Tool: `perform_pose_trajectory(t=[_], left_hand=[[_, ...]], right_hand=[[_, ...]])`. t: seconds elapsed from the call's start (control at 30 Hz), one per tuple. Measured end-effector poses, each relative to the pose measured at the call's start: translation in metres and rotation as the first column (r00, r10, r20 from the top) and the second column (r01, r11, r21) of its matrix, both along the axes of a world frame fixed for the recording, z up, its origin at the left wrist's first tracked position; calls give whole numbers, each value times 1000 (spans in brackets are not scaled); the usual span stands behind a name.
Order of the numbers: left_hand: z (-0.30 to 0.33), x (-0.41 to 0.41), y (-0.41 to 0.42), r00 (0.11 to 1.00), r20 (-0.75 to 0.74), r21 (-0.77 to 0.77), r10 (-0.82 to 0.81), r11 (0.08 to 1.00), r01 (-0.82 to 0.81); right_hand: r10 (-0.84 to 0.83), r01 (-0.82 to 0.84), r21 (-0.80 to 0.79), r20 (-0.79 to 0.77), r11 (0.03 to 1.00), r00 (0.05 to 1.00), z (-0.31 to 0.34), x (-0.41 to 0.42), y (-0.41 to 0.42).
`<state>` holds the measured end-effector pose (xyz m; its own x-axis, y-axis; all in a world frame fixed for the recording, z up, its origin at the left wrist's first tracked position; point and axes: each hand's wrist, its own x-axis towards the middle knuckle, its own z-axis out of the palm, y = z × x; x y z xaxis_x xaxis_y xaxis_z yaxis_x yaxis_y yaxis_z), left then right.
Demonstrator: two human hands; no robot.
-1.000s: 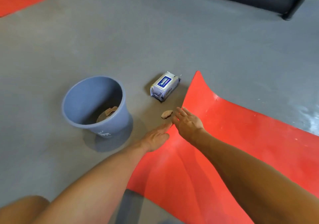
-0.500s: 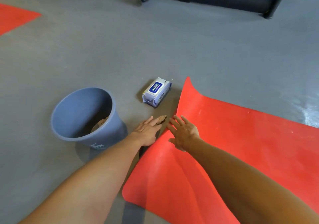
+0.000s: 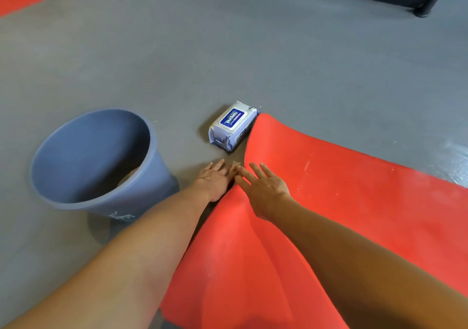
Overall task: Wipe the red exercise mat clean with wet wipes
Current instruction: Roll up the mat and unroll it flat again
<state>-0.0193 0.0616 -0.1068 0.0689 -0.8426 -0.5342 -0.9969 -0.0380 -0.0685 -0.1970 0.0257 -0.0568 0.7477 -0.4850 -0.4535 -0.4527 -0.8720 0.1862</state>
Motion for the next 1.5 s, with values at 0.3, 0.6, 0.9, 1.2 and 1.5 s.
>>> perform_pose_trajectory(t=[0.3,0.6,0.9,1.2,1.5], left_hand=[[-4,32,16,915,-92,-102,392,911,-400],[-13,6,35,964,-226,-457,138,859,-231],[-19,-40,4,796,-495,-270,349,809,-522],[-38,-40,-19,763,-546,-303,345,768,-564],[-37,-37,-56,756,-586,-338,292,760,-555]], right_hand=[[-93,88,133,33,987,995,-30,41,4],[-290,237,246,209,940,934,-49,36,15],[-471,436,258,92,862,877,-49,-35,5],[-540,494,267,139,827,830,-64,-68,-18],[-553,511,232,186,828,812,-74,-66,-34]])
